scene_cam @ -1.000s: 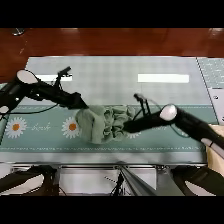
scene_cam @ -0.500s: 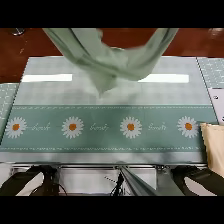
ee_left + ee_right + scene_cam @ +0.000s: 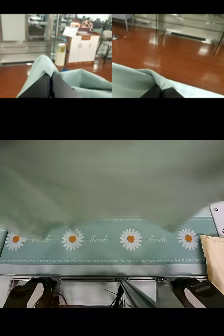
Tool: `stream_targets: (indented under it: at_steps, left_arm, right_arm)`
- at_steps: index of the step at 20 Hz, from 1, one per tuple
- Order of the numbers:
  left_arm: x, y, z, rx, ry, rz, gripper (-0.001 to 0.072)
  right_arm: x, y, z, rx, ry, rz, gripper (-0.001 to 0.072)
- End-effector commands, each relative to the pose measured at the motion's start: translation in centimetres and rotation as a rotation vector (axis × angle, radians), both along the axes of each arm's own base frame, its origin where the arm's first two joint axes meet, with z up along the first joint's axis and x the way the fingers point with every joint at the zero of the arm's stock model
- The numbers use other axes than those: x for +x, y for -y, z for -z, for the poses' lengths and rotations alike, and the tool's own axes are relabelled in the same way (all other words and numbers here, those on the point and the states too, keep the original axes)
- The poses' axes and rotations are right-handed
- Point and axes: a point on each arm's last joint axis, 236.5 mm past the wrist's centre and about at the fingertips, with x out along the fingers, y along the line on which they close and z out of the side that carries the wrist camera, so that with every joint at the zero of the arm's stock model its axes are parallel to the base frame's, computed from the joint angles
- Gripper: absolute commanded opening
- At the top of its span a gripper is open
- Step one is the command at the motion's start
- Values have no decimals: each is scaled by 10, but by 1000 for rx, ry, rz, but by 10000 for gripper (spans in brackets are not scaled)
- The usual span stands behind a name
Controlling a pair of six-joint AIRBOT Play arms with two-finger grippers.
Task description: Fold the shirts.
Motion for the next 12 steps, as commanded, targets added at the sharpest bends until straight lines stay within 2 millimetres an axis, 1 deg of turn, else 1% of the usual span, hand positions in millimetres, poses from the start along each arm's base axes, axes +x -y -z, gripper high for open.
stream_targets:
  at_steps: [1,3,5,6,7,8,10,12]
  left_arm:
    - [-35,-18,22,57,-57,-129,25]
    - [-26,-16,62,60,-225,-104,25]
    - [-7,-7,105,46,-370,-40,25]
    - [7,-2,128,22,-440,0,25]
    - [21,3,153,-6,-511,39,25]
    - [39,5,182,-43,-586,71,25]
    - [76,5,238,-108,-694,101,25]
    - [114,0,293,-170,-777,94,25]
  right_arm:
    - [-36,20,12,-10,-21,53,20]
    - [-33,19,31,-26,-92,50,20]
    - [-16,15,56,-46,-179,47,19]
    - [-5,13,70,-55,-220,47,20]
    - [10,10,86,-63,-260,47,19]
    - [26,6,102,-69,-293,48,20]
    - [64,1,140,-85,-371,61,20]
    - [107,5,188,-119,-493,114,20]
